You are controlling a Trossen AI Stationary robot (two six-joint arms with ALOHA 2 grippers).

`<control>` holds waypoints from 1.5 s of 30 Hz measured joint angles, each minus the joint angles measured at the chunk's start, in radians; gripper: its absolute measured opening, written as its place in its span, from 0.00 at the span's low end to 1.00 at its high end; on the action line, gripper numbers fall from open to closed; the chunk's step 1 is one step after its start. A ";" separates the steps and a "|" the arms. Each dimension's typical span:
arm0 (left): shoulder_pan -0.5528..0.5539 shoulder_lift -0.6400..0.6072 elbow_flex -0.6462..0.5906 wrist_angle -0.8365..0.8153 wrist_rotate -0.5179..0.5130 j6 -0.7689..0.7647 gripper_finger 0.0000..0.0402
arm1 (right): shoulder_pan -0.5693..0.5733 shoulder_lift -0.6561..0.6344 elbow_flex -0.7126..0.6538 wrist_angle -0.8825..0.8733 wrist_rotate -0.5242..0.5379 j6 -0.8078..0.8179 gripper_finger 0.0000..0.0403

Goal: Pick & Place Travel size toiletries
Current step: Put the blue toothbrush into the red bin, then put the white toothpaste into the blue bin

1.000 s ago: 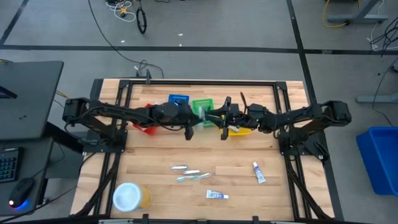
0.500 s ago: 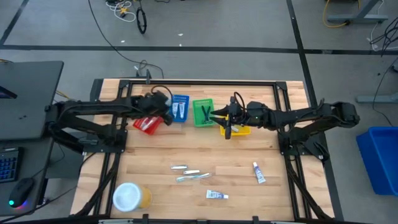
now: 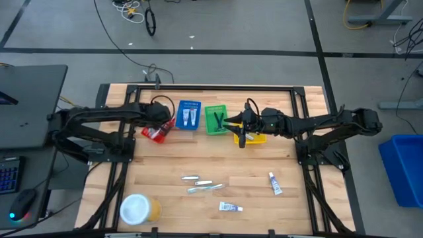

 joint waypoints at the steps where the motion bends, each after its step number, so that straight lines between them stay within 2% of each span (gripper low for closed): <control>1: 0.000 0.000 -0.020 0.015 -0.005 -0.004 0.09 | 0.000 0.000 0.000 0.000 0.000 0.000 0.31; 9: 0.003 0.000 -0.158 0.169 0.031 0.055 0.19 | 0.000 0.000 0.000 0.000 0.000 -0.008 0.31; 19: 0.003 0.000 -0.175 0.172 -0.006 0.061 0.20 | 0.000 0.001 0.000 0.000 0.000 -0.009 0.31; 29: 0.003 0.000 -0.072 0.156 -0.007 0.174 0.20 | 0.000 0.001 0.000 0.000 0.000 -0.008 0.33; 32: -0.001 0.000 -0.017 0.165 0.021 0.177 0.20 | 0.000 0.001 0.000 0.000 0.000 -0.008 0.33; 36: -0.032 0.000 0.032 0.265 0.056 0.196 0.19 | 0.000 0.001 0.000 0.000 -0.001 -0.008 0.33; 45: -0.152 0.000 0.038 0.606 0.251 0.236 0.16 | 0.000 0.001 0.000 0.000 -0.001 0.000 0.32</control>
